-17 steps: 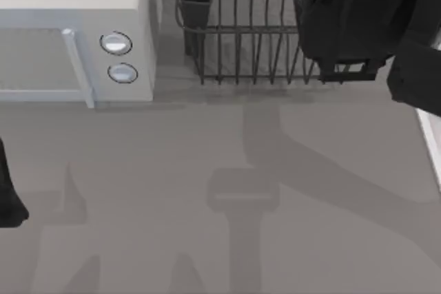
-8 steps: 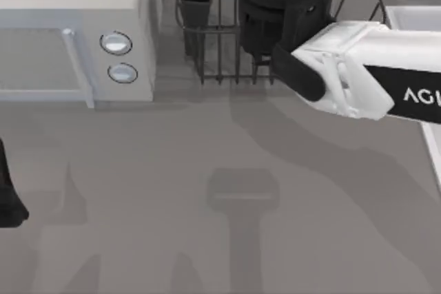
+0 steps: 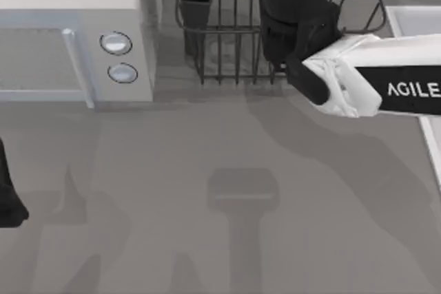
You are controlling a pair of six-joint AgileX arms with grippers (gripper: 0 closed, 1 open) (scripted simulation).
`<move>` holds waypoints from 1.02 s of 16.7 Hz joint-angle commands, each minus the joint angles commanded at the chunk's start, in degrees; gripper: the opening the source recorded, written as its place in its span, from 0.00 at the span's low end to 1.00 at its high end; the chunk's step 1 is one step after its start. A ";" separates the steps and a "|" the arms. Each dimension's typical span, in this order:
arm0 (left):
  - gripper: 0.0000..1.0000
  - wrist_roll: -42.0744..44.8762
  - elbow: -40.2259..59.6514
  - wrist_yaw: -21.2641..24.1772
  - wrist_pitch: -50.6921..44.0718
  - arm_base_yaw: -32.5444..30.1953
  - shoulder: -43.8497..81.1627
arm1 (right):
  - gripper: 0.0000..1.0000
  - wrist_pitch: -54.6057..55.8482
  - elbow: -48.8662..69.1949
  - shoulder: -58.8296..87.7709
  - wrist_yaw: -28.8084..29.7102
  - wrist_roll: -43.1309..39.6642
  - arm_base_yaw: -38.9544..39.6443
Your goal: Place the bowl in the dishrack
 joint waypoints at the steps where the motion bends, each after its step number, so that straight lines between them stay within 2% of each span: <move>1: 1.00 0.00 0.00 0.00 0.00 0.00 0.00 | 0.00 0.00 0.00 0.00 0.00 0.00 0.00; 14: 1.00 0.00 0.00 0.00 0.00 0.00 0.00 | 0.98 0.00 0.00 0.00 0.00 0.00 0.00; 17: 1.00 0.00 0.00 0.00 0.00 0.00 0.00 | 1.00 0.00 0.00 0.00 0.00 0.00 0.00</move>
